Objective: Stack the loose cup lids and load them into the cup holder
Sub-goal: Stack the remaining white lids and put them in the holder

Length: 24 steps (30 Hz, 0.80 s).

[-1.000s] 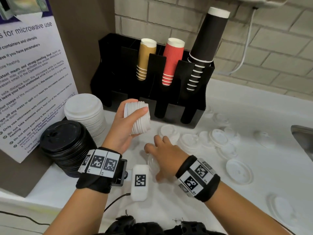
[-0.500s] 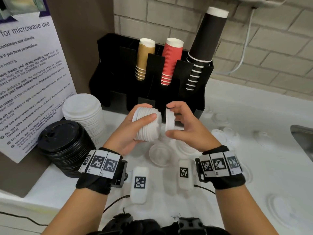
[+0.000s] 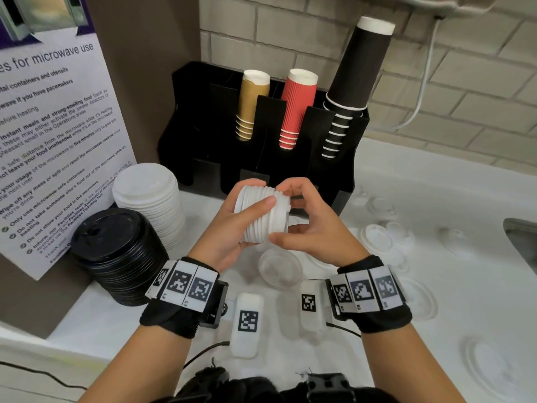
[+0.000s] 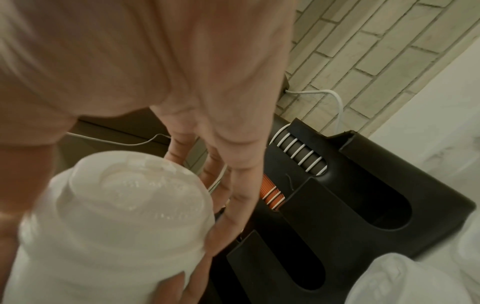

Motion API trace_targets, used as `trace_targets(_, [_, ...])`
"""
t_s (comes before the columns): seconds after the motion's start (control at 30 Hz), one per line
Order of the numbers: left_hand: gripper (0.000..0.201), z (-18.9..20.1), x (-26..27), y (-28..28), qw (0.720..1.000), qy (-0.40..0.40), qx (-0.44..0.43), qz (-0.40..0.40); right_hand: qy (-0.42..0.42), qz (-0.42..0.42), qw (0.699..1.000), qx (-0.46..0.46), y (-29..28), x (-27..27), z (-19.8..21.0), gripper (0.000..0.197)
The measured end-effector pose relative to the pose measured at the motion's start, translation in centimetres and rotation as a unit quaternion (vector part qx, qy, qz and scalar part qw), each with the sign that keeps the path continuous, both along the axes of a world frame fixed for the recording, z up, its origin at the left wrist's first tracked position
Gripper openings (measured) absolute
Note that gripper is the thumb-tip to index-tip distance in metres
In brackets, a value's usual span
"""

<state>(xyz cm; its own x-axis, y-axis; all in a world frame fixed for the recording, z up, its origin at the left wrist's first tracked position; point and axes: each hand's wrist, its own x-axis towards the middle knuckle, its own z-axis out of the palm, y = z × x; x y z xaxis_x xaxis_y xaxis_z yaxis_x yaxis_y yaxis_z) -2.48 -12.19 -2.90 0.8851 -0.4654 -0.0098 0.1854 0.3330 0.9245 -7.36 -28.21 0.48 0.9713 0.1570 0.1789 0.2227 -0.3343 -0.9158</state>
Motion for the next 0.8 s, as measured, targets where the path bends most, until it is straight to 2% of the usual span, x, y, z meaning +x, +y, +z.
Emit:
trace_targets(0.37, [0.041, -0.5, -0.2, 0.4, 1.000, 0.013, -0.009, -0.013, 0.012, 0.008, 1.000, 0.001, 0.4, 0.1, -0.1, 0.064])
trace_targets(0.47, [0.041, -0.6, 0.1, 0.7, 0.999, 0.032, -0.022, 0.021, 0.074, 0.010, 0.997, 0.031, -0.7, 0.6, -0.6, 0.079])
trace_targets(0.5, [0.042, -0.7, 0.2, 0.9, 0.998, 0.037, -0.023, 0.038, 0.098, -0.003, 0.995, 0.012, -1.2, 0.7, -0.7, 0.079])
trace_targets(0.53, [0.044, -0.7, 0.4, 1.0, 0.997, 0.040, -0.022, 0.055, 0.113, -0.018, 0.993, -0.033, -1.6, 0.9, -1.0, 0.075])
trace_targets(0.6, [0.048, -0.9, 0.8, 1.5, 0.996, 0.042, -0.020, 0.076, 0.130, -0.013, 0.974, -0.185, -2.2, 1.3, -2.1, 0.067])
trace_targets(0.67, [0.050, -1.0, 1.0, 1.7, 0.996, 0.040, -0.014, 0.082, 0.156, 0.036, 0.929, -0.335, -1.8, 1.5, -3.5, 0.073])
trace_targets(0.73, [0.052, -1.1, 1.0, 1.8, 0.996, 0.036, -0.006, 0.083, 0.185, 0.073, 0.888, -0.414, -1.0, 1.8, -4.8, 0.085])
trace_targets(0.8, [0.053, -1.2, 0.9, 1.8, 0.996, 0.034, -0.001, 0.079, 0.196, 0.082, 0.870, -0.445, -0.5, 2.1, -5.6, 0.090])
